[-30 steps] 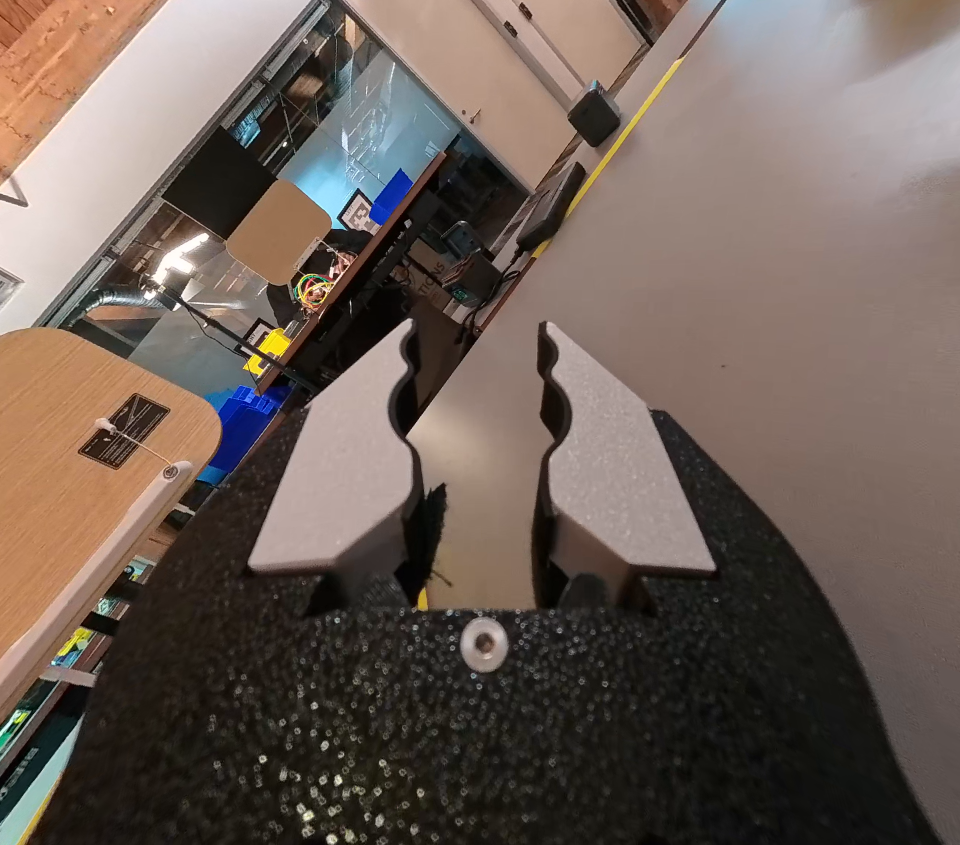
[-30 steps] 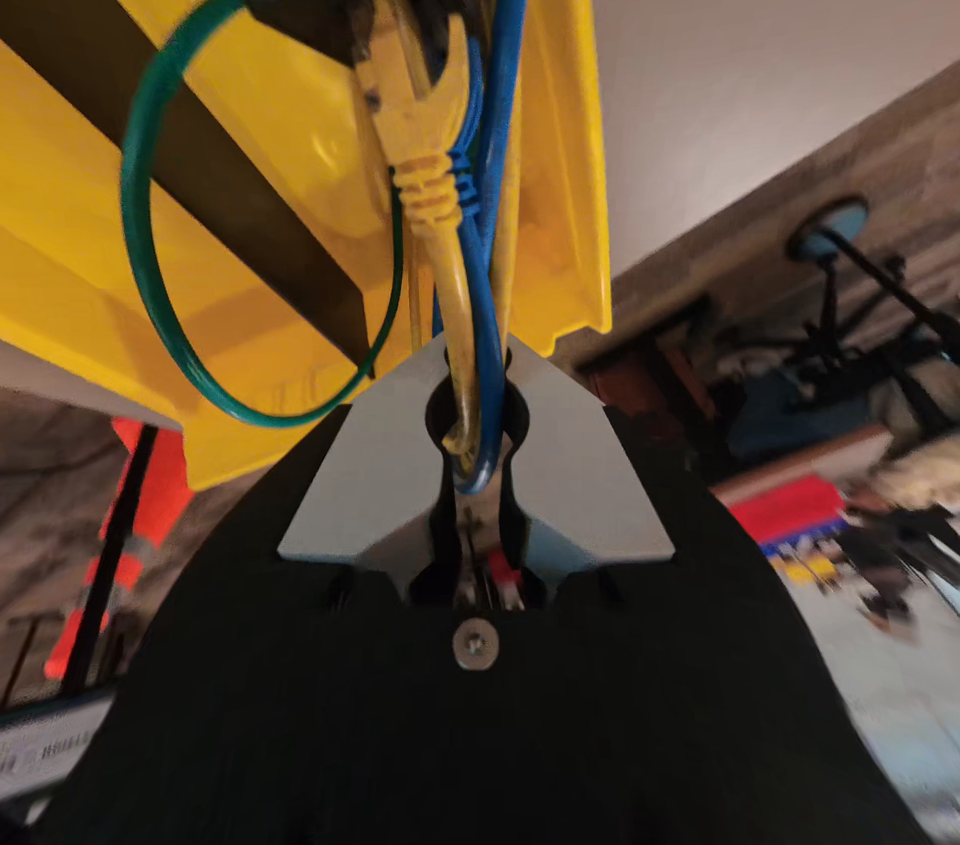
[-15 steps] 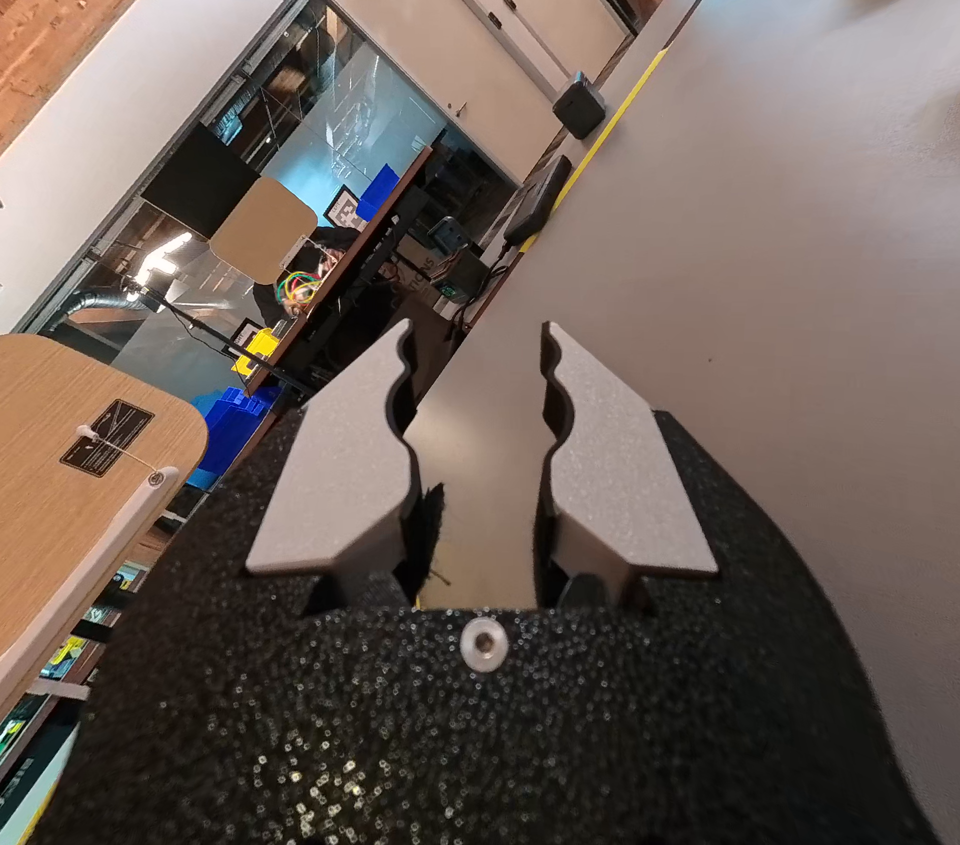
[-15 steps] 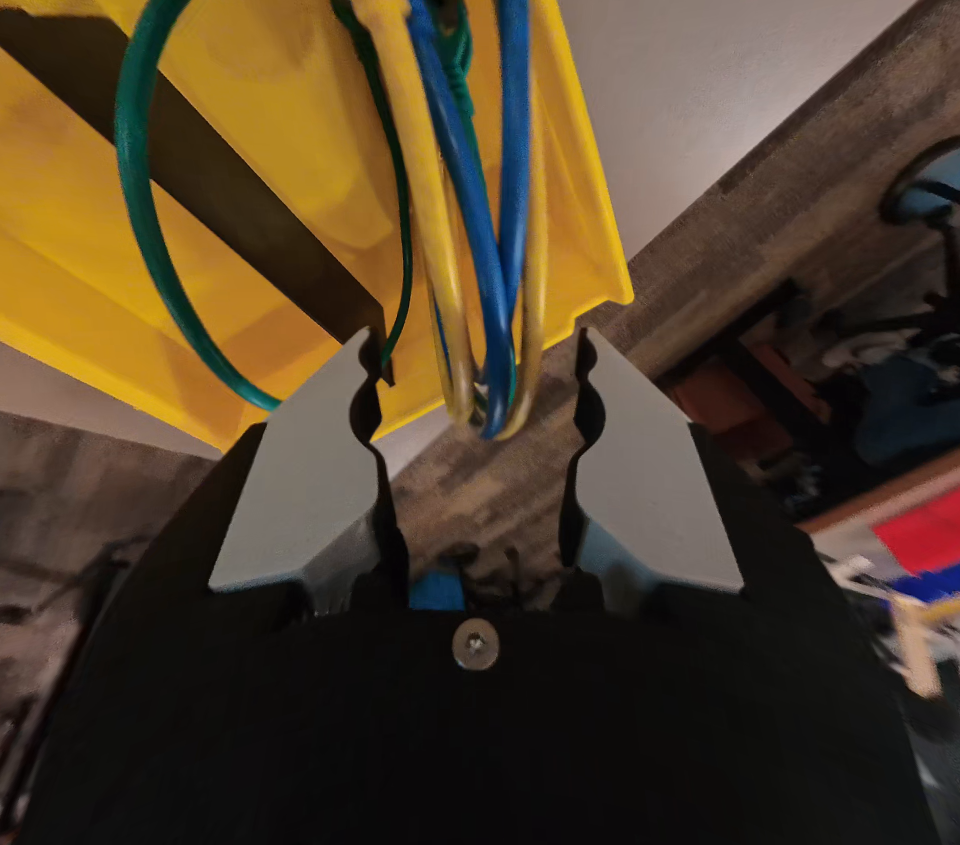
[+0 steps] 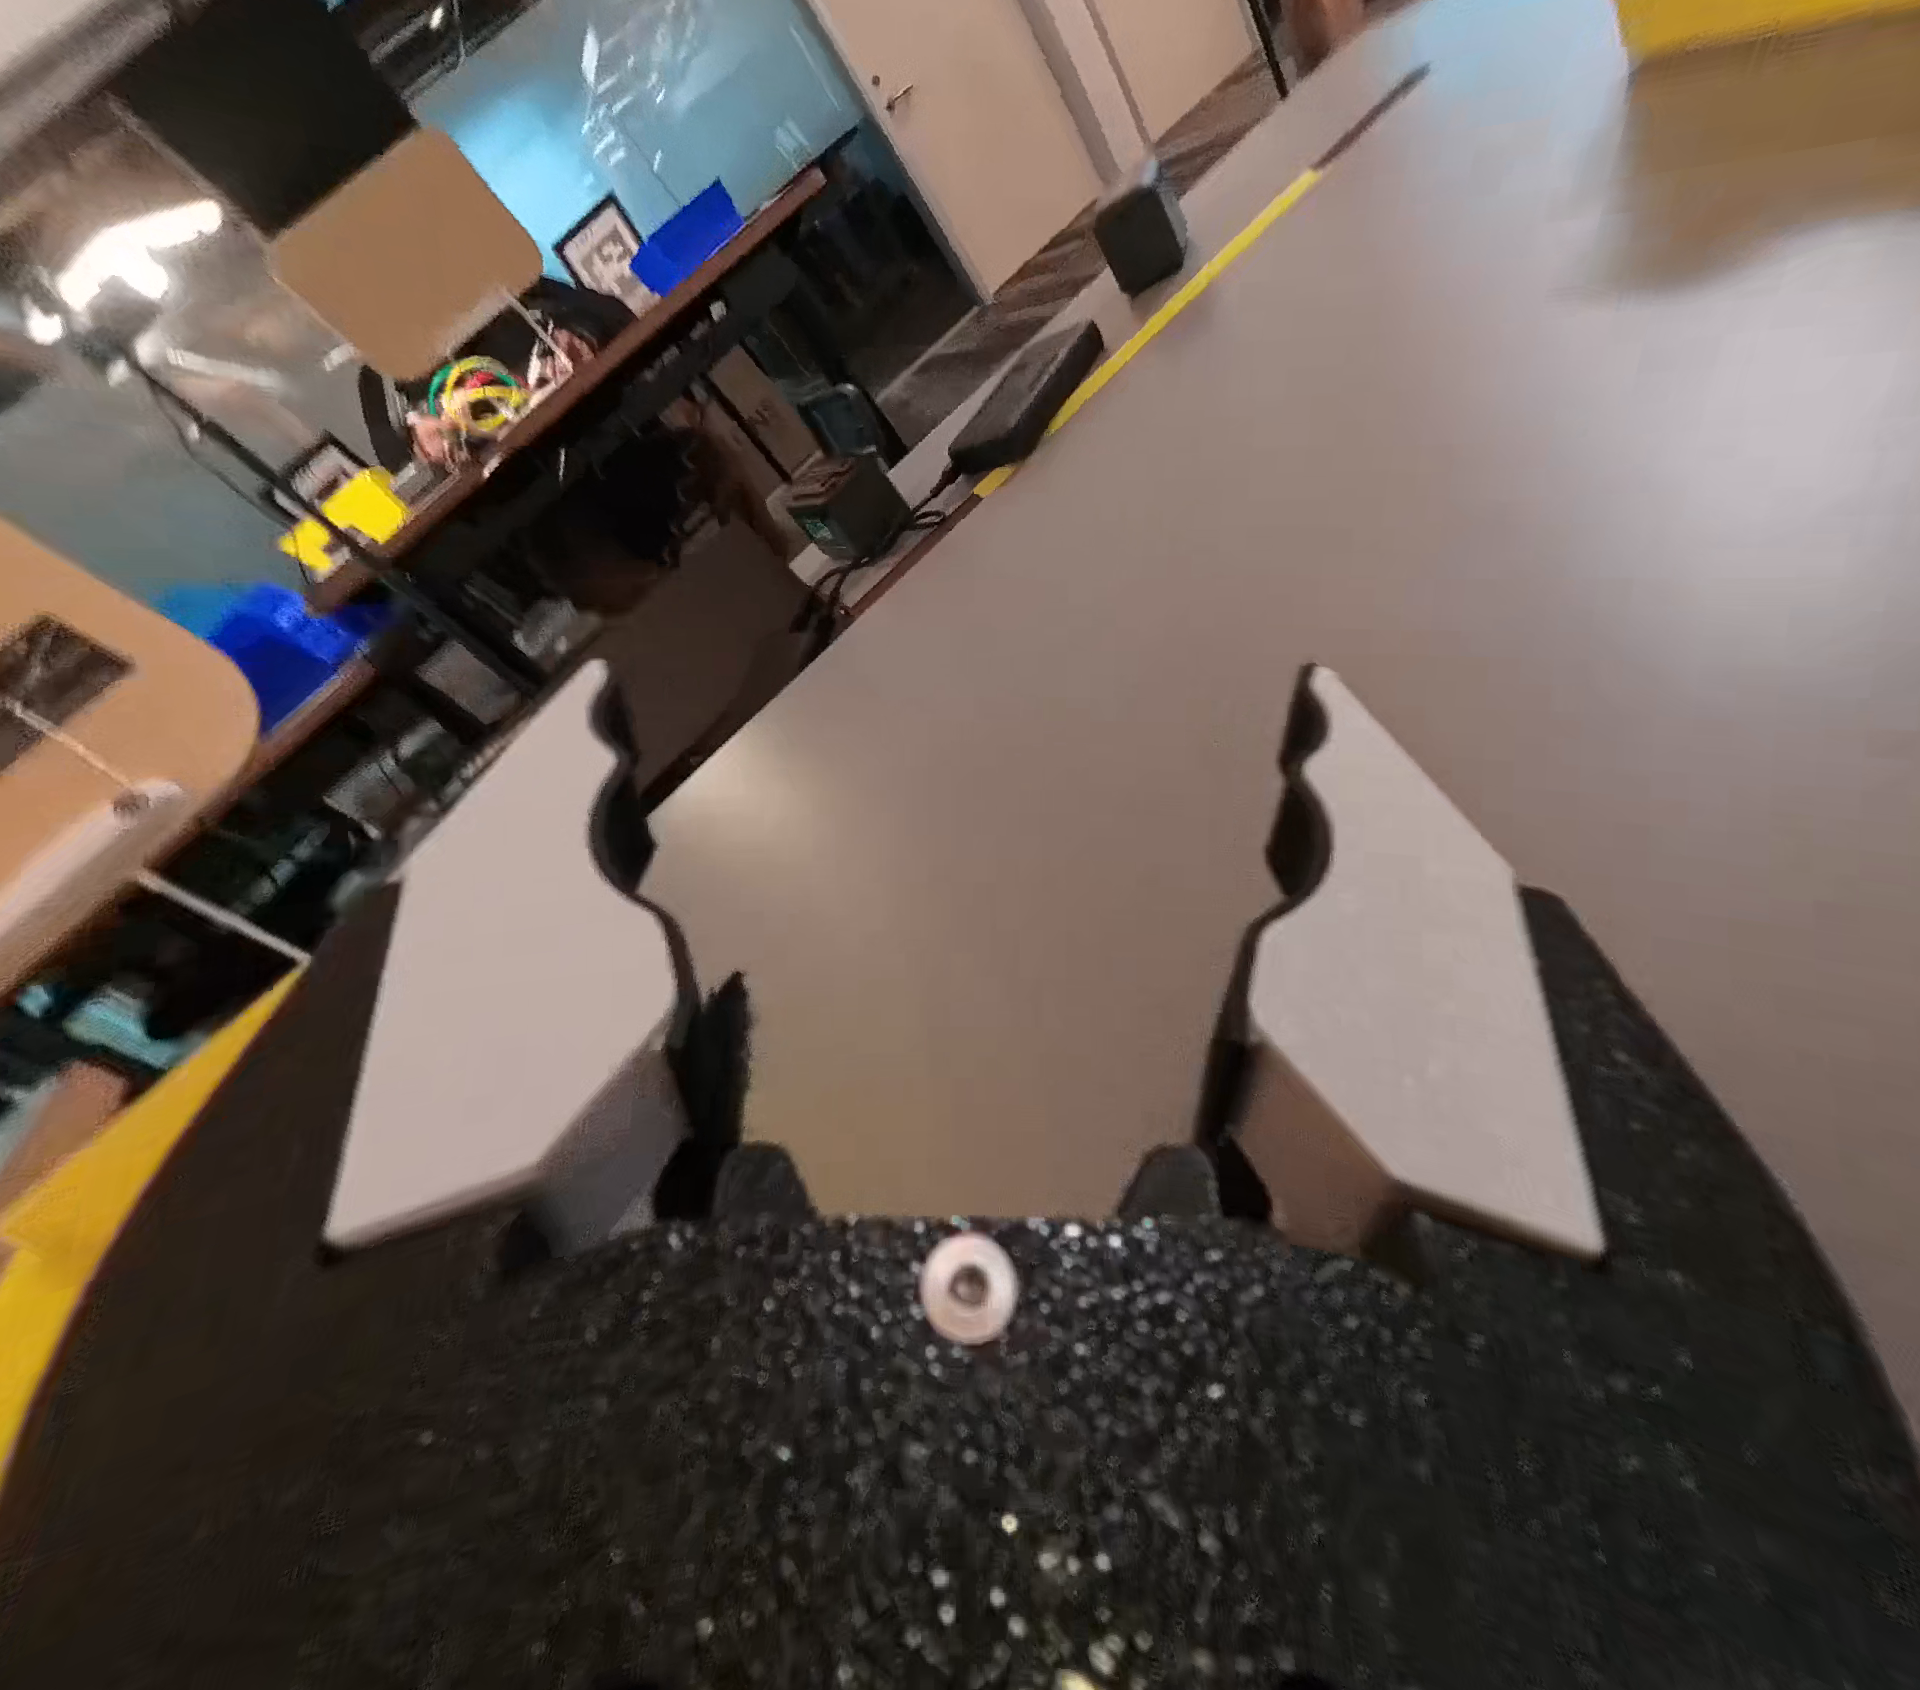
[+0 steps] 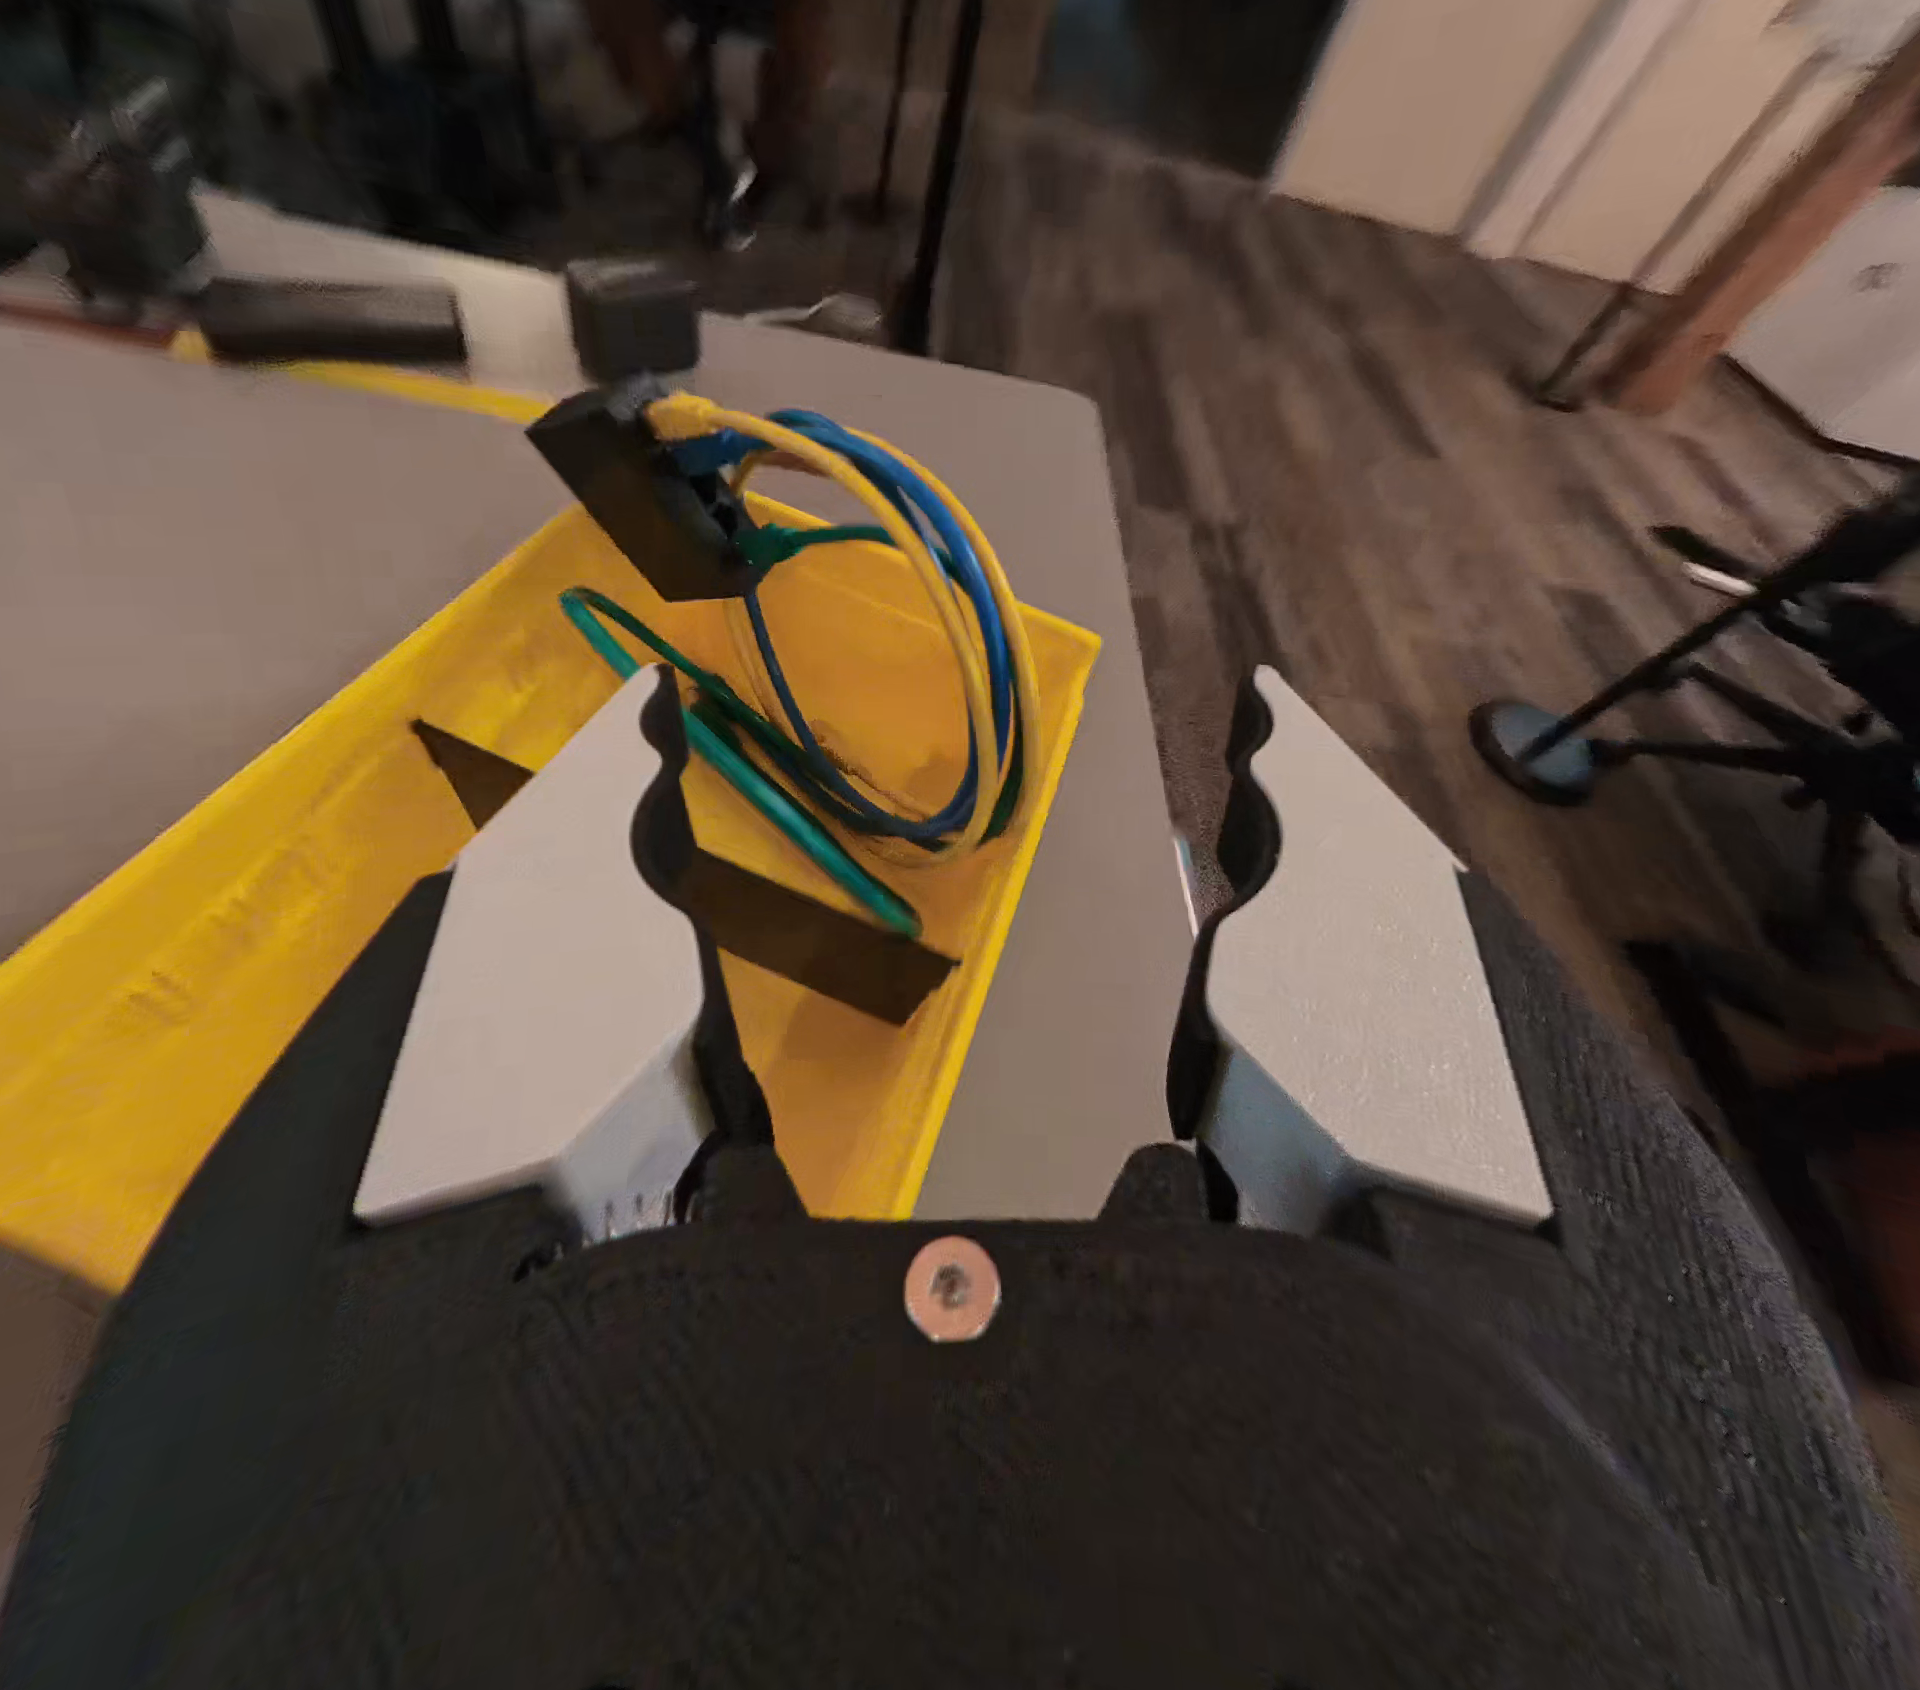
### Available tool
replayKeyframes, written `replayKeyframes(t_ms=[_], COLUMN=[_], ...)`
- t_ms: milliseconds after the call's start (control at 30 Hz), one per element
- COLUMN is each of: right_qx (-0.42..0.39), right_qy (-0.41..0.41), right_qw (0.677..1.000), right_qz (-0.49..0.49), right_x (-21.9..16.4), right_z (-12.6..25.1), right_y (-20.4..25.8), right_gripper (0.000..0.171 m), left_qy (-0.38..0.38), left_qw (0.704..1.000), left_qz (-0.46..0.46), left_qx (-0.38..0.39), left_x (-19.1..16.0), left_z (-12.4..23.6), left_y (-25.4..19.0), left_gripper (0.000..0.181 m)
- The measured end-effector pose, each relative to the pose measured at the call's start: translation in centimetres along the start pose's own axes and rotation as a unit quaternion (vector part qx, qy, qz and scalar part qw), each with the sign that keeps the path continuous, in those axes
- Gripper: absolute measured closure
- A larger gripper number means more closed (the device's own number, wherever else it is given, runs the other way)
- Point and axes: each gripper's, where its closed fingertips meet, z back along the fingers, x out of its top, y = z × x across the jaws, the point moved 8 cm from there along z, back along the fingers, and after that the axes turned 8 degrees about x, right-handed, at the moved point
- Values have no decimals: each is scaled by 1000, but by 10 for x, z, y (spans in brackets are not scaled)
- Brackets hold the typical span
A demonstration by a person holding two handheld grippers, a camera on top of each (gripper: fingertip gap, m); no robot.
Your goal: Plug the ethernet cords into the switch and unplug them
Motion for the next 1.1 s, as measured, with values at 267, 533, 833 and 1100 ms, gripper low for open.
replayKeyframes(t_ms=[267, 533, 833, 1100], right_qx=[-34, 16, -58, -43], right_qy=[31, 133, 175, 152], right_qw=[991, 982, 979, 979], right_qz=[-128, -130, -85, -129], right_x=[-104, -135, -135, -130], right_z=[28, 3, 4, 0], right_y=[33, 49, 46, 66], right_gripper=[66, 103, 156, 157], left_qy=[67, 318, 376, 381], left_qw=[971, 920, 899, 913], left_qz=[129, 169, 181, 100], left_qx=[192, 154, 133, 105], left_x=[30, -48, -85, -82], left_z=[72, 97, 110, 108], left_y=[64, 94, 84, 79], left_gripper=[25, 57, 123, 158])
